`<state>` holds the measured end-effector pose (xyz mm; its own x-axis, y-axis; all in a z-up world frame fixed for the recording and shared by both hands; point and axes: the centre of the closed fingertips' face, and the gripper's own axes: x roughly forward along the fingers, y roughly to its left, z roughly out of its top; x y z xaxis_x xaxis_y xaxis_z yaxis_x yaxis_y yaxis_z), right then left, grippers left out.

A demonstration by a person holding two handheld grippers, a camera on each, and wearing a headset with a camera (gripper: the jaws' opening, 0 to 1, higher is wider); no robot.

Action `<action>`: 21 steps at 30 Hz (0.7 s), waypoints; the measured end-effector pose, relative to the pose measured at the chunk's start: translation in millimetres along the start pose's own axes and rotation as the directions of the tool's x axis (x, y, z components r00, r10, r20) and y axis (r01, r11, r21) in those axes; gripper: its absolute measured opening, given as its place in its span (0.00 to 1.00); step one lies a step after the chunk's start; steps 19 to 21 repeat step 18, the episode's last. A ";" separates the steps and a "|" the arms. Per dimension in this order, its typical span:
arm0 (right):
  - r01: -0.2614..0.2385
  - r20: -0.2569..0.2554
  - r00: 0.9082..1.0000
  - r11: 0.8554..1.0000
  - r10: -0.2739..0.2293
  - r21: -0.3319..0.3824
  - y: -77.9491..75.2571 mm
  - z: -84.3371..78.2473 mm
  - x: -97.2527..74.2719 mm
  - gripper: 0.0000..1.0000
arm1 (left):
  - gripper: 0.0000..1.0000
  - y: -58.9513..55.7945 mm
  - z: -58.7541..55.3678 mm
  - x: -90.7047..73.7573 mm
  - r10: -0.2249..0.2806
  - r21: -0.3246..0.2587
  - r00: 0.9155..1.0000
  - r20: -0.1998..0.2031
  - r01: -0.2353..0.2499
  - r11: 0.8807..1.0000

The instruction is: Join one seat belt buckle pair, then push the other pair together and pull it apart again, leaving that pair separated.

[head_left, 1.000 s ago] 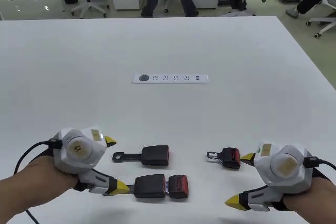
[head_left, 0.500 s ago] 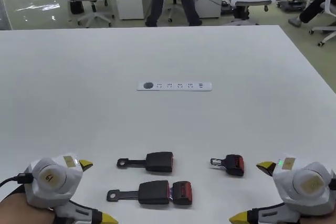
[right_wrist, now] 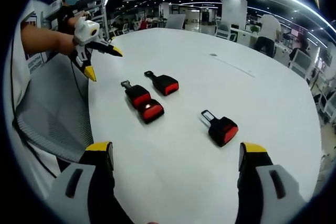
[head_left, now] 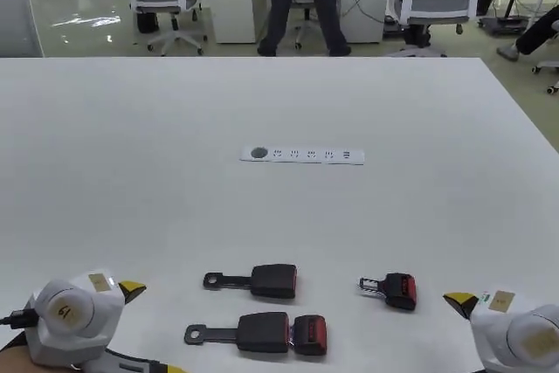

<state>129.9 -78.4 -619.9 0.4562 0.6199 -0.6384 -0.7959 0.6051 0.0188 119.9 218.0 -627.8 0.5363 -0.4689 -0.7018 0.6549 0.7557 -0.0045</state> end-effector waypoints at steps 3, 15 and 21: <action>0.002 0.001 1.000 1.000 -0.002 0.004 0.0 -0.9 1.2 0.99 | 1.00 0.1 -1.4 -1.3 0.000 -0.009 1.000 0.004 0.000 1.000; 0.012 0.005 1.000 1.000 -0.012 0.029 0.9 -1.5 -1.7 0.99 | 1.00 -0.8 -4.3 -0.6 0.001 -0.019 1.000 0.015 -0.001 1.000; 0.019 0.009 1.000 0.999 -0.020 0.038 -0.2 -0.9 -1.0 0.99 | 1.00 -2.7 1.2 -1.2 -0.006 -0.008 0.998 0.055 0.006 1.000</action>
